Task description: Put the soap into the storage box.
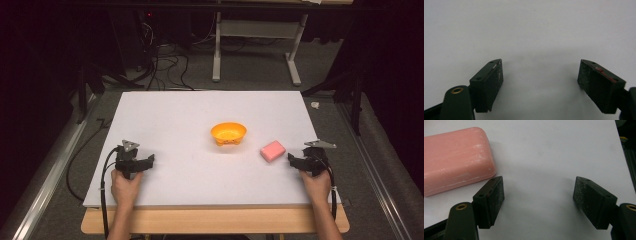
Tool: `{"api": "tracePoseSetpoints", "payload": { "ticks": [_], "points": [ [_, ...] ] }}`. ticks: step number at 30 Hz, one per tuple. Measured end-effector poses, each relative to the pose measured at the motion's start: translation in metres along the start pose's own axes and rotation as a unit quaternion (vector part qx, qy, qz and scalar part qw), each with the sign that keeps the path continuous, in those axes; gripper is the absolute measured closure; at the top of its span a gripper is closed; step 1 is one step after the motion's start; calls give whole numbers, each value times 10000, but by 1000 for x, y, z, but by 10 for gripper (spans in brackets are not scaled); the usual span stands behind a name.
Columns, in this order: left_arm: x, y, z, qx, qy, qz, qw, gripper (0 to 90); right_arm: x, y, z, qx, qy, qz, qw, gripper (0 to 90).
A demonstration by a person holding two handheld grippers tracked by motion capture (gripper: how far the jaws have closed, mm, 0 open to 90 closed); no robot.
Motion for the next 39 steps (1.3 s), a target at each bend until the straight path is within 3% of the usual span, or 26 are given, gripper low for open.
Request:
{"api": "tracePoseSetpoints", "payload": {
  "ticks": [23, 30, 37, 38, 39],
  "points": [
    [0, 0, 0, -3, 2, -1, 10000, 208, 0, 0, 0, 9, 18, -50, 10000, 252],
    [0, 0, 0, -4, 2, -2, 10000, 208, -1, 0, 0, -79, 83, -169, 9998, 175],
    [0, 0, 0, -4, 3, -1, 10000, 208, -14, 7, -3, 65, 234, 147, 9996, 155],
    [0, 0, 0, -5, 3, -2, 10000, 208, -18, 10, -7, 141, 394, 215, 9989, 150],
    [0, 0, 0, -5, 3, -2, 10000, 208, -18, 10, -7, 141, 394, 215, 9989, 150]
  ]
}}
Point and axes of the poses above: each handheld gripper's, and its own axes: x roughly forward along the jaws, y roughly out of its top, z roughly to its right, the point moved 10 cm from there along x, roughly forward along the jaws, and after that the axes turned 2 degrees about y, right-handed, at the moved point
